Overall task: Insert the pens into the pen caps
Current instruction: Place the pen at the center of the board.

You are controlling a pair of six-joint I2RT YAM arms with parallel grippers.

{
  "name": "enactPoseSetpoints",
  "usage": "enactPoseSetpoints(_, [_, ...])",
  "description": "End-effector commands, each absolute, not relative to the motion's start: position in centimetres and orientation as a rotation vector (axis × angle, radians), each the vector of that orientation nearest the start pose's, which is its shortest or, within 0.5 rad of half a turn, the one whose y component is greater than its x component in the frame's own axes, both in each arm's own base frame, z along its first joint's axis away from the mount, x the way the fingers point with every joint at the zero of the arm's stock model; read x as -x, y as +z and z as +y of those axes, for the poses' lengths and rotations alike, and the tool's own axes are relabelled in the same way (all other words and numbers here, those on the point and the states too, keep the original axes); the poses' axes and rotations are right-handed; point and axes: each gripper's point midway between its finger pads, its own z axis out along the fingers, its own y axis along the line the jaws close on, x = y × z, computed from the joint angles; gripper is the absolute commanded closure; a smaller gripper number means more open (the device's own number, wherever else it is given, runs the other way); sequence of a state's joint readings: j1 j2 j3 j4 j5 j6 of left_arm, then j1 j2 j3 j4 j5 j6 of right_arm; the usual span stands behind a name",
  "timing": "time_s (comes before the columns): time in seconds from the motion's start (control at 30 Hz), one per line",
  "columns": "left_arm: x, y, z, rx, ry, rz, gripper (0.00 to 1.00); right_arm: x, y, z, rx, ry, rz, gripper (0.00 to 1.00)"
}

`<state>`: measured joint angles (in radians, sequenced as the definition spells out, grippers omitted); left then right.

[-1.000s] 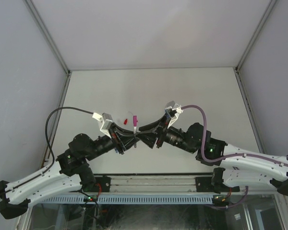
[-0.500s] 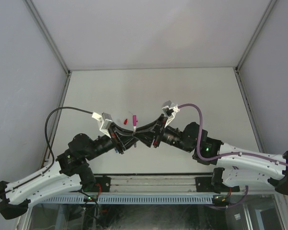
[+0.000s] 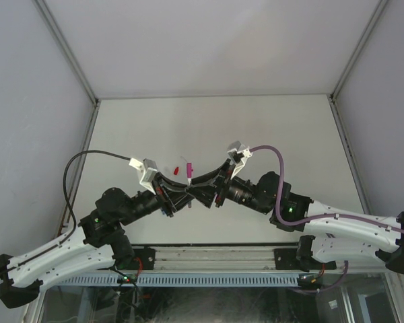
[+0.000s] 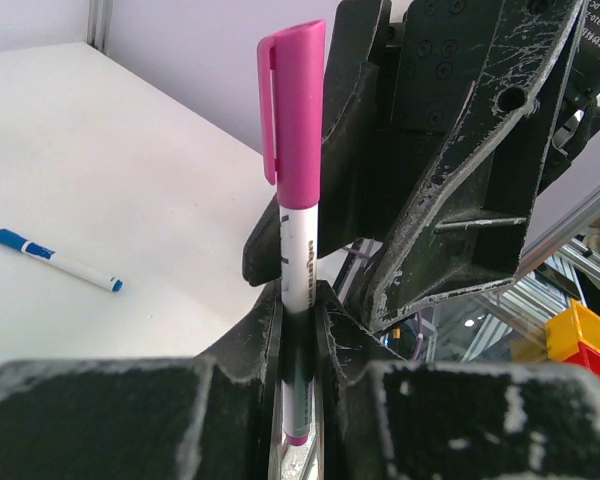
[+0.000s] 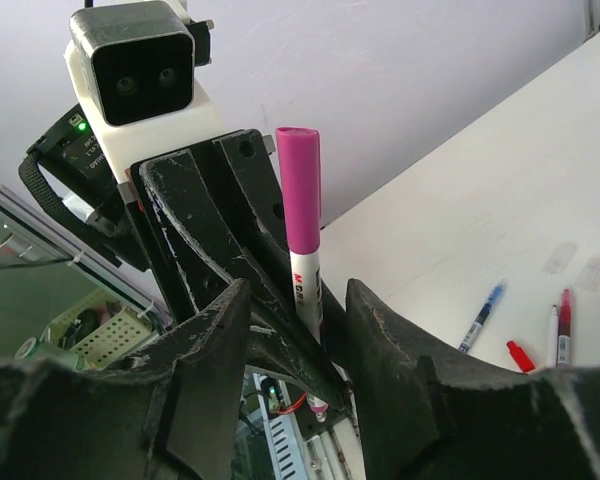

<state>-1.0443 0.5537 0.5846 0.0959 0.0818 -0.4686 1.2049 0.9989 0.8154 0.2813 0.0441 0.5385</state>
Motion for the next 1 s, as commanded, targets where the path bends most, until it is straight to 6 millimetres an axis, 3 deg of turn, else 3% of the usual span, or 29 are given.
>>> enactPoseSetpoints(0.0, [-11.5, 32.5, -26.6, -0.509, -1.304, 1.441, 1.00, -12.4, 37.5, 35.5, 0.445, 1.397, 1.451, 0.57])
enactPoseSetpoints(0.3, [-11.4, 32.4, -26.6, -0.511, -1.307, 1.439, 1.00, -12.7, 37.6, 35.0, 0.411, 1.387, 1.446, 0.55])
enactPoseSetpoints(0.87, [-11.4, 32.6, -26.6, -0.512, -1.308, 1.434, 1.00, -13.1, 35.7, 36.3, 0.441, 1.390, 1.504, 0.72])
enactPoseSetpoints(0.97, [-11.4, 32.7, -26.6, -0.512, -1.306, 1.433, 1.00, -13.2, 35.2, 36.3, 0.445, 1.380, 1.519, 0.79])
